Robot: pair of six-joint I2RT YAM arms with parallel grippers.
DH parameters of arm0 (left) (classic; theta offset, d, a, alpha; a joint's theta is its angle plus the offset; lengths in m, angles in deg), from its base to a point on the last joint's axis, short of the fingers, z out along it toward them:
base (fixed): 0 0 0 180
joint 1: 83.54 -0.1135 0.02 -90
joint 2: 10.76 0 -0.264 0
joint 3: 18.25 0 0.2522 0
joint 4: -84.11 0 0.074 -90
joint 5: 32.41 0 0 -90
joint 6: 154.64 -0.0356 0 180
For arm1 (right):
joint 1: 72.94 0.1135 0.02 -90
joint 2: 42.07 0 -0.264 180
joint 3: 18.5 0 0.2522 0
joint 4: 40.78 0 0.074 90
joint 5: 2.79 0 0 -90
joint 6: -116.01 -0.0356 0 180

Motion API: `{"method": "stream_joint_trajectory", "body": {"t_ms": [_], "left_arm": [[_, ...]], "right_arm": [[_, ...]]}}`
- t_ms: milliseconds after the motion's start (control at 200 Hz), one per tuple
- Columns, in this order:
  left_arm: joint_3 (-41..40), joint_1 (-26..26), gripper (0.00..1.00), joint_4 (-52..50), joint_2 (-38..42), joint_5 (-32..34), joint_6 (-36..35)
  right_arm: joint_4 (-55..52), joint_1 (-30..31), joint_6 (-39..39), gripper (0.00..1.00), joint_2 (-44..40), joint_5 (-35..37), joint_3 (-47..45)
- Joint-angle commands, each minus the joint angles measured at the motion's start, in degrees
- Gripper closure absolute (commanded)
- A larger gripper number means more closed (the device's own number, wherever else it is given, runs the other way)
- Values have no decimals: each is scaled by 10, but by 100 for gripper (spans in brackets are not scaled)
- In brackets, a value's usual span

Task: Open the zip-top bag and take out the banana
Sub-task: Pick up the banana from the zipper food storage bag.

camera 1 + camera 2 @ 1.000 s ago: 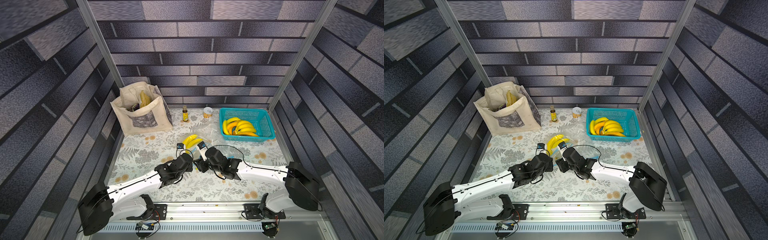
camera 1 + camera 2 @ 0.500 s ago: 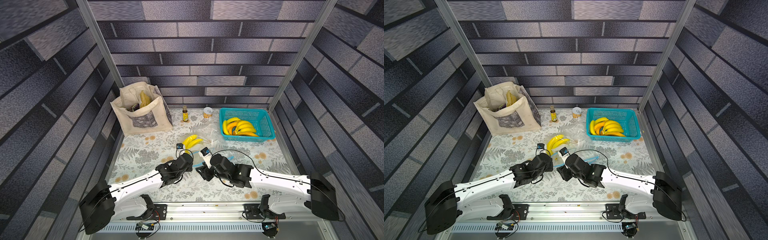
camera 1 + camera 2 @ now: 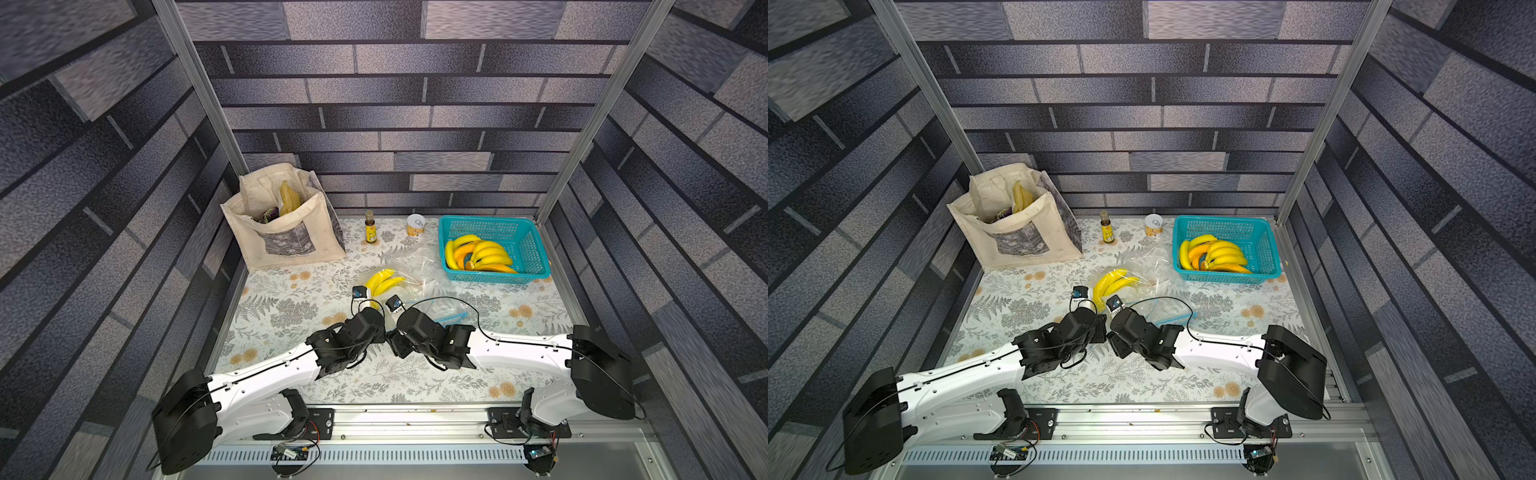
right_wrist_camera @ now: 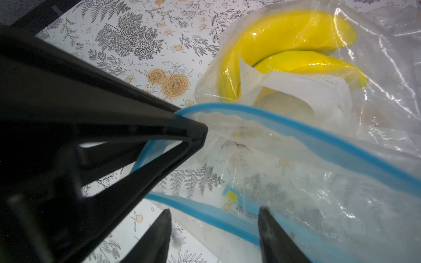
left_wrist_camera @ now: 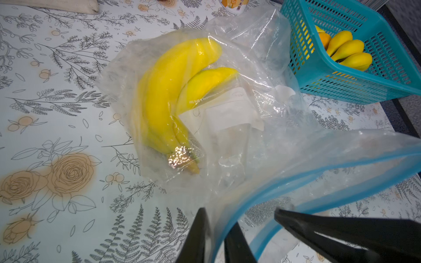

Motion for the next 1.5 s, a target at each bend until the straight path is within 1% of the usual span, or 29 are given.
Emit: {"method": "stream_joint_trajectory", "body": {"t_ms": [0,85,180,381,496,631,716,806,826,927,1082,1147,1202,1282,1327,1437,1483,1498], "left_arm": [[-14,7,82,2,8,6,13],[-21,8,82,2,7,5,18],[-29,9,82,22,8,8,23],[-37,13,84,29,10,38,45],[-39,19,84,29,20,47,47],[-47,26,84,35,29,49,52],[-57,29,84,47,27,47,66],[-68,33,84,57,16,47,79],[-69,34,84,59,14,47,80],[-68,38,84,57,10,45,81],[-76,40,84,57,26,50,84],[-83,40,84,58,35,52,88],[-91,41,84,59,43,52,93],[-102,42,84,56,56,57,104],[-108,43,83,50,65,63,109],[-117,44,80,28,96,77,115],[-118,44,76,13,112,85,115],[-118,44,72,9,118,89,115]], "right_arm": [[35,-28,1,38,7,-11,9],[37,-39,12,38,14,-21,14],[39,-46,24,38,47,-32,28],[88,-50,-6,40,136,-80,54],[92,-49,-10,40,175,-61,71],[102,-49,-16,37,192,-29,82],[119,-49,-16,36,200,-25,90],[122,-49,-10,36,221,-5,103],[122,-49,-8,36,226,-3,125],[118,-49,7,36,249,11,149],[160,-50,41,37,263,-1,149],[181,-52,45,37,269,-1,148],[198,-56,43,38,276,-16,149],[216,-57,39,42,279,-32,150],[226,-57,35,44,279,-37,148],[259,-58,29,43,269,-37,126],[272,-59,31,43,264,-41,116],[276,-59,31,43,263,-42,114]]}}
